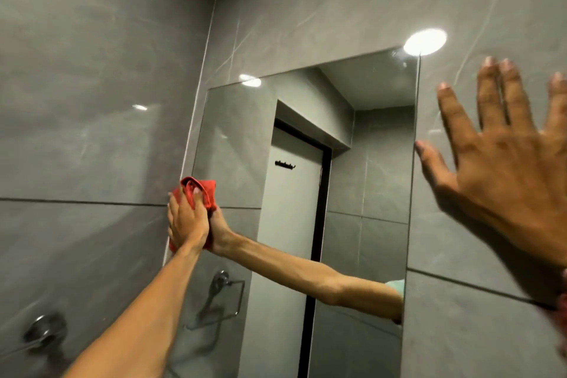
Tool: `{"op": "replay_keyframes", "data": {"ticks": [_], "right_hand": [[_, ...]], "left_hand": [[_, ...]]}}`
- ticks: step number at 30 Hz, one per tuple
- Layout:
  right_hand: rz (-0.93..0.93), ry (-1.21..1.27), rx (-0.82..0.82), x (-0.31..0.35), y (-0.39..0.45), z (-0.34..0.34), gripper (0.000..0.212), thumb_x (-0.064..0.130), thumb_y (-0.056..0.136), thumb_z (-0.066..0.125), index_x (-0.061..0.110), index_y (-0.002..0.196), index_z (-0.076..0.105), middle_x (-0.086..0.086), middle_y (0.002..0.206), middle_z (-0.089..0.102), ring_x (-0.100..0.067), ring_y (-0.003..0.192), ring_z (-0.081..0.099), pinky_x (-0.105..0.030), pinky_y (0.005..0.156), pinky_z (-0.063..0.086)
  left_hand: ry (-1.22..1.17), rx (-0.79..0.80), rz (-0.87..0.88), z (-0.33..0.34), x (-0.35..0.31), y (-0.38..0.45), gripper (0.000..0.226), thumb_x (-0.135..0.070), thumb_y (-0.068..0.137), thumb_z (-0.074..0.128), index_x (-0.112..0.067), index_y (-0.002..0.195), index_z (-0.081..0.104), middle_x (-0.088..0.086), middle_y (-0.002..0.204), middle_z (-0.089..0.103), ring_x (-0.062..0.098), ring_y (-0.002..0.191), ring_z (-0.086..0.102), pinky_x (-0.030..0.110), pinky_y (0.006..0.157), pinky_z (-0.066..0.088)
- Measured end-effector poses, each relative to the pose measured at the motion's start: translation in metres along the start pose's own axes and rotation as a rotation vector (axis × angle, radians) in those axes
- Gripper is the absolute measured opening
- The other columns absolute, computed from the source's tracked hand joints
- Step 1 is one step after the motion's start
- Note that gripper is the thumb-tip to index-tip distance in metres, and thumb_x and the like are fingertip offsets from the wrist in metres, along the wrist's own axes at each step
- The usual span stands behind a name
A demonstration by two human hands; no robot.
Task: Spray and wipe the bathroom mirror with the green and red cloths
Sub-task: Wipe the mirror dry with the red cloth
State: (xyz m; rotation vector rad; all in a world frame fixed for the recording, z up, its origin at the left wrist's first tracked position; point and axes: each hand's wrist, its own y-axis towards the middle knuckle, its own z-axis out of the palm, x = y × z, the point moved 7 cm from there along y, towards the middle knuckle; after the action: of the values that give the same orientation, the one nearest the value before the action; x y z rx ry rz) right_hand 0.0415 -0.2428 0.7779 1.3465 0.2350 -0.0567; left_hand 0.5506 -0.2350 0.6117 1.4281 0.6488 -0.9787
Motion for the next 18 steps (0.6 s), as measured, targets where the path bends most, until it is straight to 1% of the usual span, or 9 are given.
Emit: {"op": "replay_keyframes", "data": {"ticks": [3, 5, 8, 11, 12, 14, 15, 17, 18], "right_hand": [[0.028, 0.012, -0.006, -0.002, -0.001, 0.013, 0.089, 0.078, 0.090, 0.027, 0.038, 0.165, 0.000, -0.011, 0.176, 0.002, -0.021, 0.161, -0.014, -0.073, 0.118, 0.026], [0.046, 0.036, 0.009, -0.003, -0.001, 0.018, 0.089, 0.079, 0.090, 0.027, 0.040, 0.165, -0.002, -0.009, 0.176, -0.001, -0.017, 0.158, -0.021, -0.073, 0.117, 0.028], [0.040, 0.095, 0.029, -0.002, -0.002, 0.016, 0.088, 0.079, 0.091, 0.027, 0.040, 0.164, -0.003, -0.009, 0.176, -0.002, -0.020, 0.159, -0.015, -0.072, 0.118, 0.028], [0.008, 0.143, 0.033, 0.003, -0.005, 0.003, 0.085, 0.076, 0.094, 0.026, 0.037, 0.165, 0.000, -0.012, 0.175, 0.005, -0.031, 0.163, 0.003, -0.073, 0.119, 0.025], [-0.006, 0.148, 0.048, 0.004, -0.004, -0.004, 0.085, 0.075, 0.095, 0.026, 0.034, 0.166, 0.004, -0.014, 0.175, 0.008, -0.034, 0.162, 0.008, -0.073, 0.120, 0.022], [-0.040, 0.164, 0.109, 0.006, -0.003, -0.016, 0.083, 0.073, 0.097, 0.023, 0.028, 0.166, 0.010, -0.018, 0.174, 0.010, -0.037, 0.162, 0.011, -0.071, 0.124, 0.016], [-0.055, 0.168, 0.138, 0.008, -0.005, -0.022, 0.083, 0.072, 0.097, 0.022, 0.026, 0.166, 0.012, -0.020, 0.174, 0.010, -0.038, 0.162, 0.011, -0.069, 0.125, 0.013], [-0.101, 0.164, 0.219, 0.007, -0.005, -0.033, 0.082, 0.070, 0.098, 0.021, 0.024, 0.166, 0.014, -0.021, 0.174, 0.007, -0.038, 0.162, 0.008, -0.066, 0.127, 0.010], [-0.128, 0.173, 0.267, 0.002, -0.005, -0.036, 0.083, 0.070, 0.098, 0.021, 0.023, 0.166, 0.013, -0.021, 0.174, 0.005, -0.037, 0.162, 0.007, -0.065, 0.128, 0.008]], "left_hand": [[0.004, 0.003, -0.090, -0.007, 0.059, -0.050, 0.061, -0.049, 0.104, 0.033, -0.020, 0.157, 0.028, 0.012, 0.169, 0.016, 0.032, 0.156, 0.017, 0.048, 0.126, 0.014], [0.000, 0.016, -0.175, -0.011, 0.097, -0.087, 0.060, -0.045, 0.105, 0.035, -0.015, 0.157, 0.028, 0.015, 0.169, 0.015, 0.033, 0.156, 0.016, 0.046, 0.126, 0.012], [0.011, 0.041, -0.317, -0.018, 0.145, -0.144, 0.061, -0.041, 0.106, 0.036, -0.011, 0.157, 0.026, 0.018, 0.169, 0.012, 0.034, 0.156, 0.016, 0.047, 0.127, 0.012], [0.005, 0.045, -0.448, -0.023, 0.173, -0.196, 0.061, -0.039, 0.106, 0.036, -0.008, 0.157, 0.025, 0.021, 0.168, 0.014, 0.040, 0.153, 0.022, 0.048, 0.125, 0.017], [-0.013, 0.039, -0.493, -0.023, 0.175, -0.210, 0.061, -0.039, 0.106, 0.036, -0.008, 0.157, 0.025, 0.021, 0.168, 0.015, 0.043, 0.151, 0.025, 0.049, 0.125, 0.019], [-0.047, 0.012, -0.566, -0.023, 0.168, -0.231, 0.061, -0.040, 0.106, 0.037, -0.011, 0.158, 0.025, 0.022, 0.167, 0.015, 0.047, 0.148, 0.028, 0.051, 0.124, 0.021], [-0.064, 0.000, -0.556, -0.024, 0.156, -0.237, 0.060, -0.039, 0.105, 0.037, -0.013, 0.158, 0.024, 0.024, 0.167, 0.016, 0.048, 0.147, 0.029, 0.050, 0.123, 0.020], [-0.098, -0.014, -0.444, -0.018, 0.109, -0.234, 0.059, -0.037, 0.105, 0.039, -0.016, 0.159, 0.025, 0.025, 0.166, 0.018, 0.045, 0.148, 0.030, 0.047, 0.123, 0.018], [-0.107, -0.033, -0.357, -0.011, 0.076, -0.229, 0.058, -0.036, 0.105, 0.040, -0.018, 0.158, 0.026, 0.024, 0.166, 0.019, 0.043, 0.149, 0.029, 0.047, 0.123, 0.018]]}}
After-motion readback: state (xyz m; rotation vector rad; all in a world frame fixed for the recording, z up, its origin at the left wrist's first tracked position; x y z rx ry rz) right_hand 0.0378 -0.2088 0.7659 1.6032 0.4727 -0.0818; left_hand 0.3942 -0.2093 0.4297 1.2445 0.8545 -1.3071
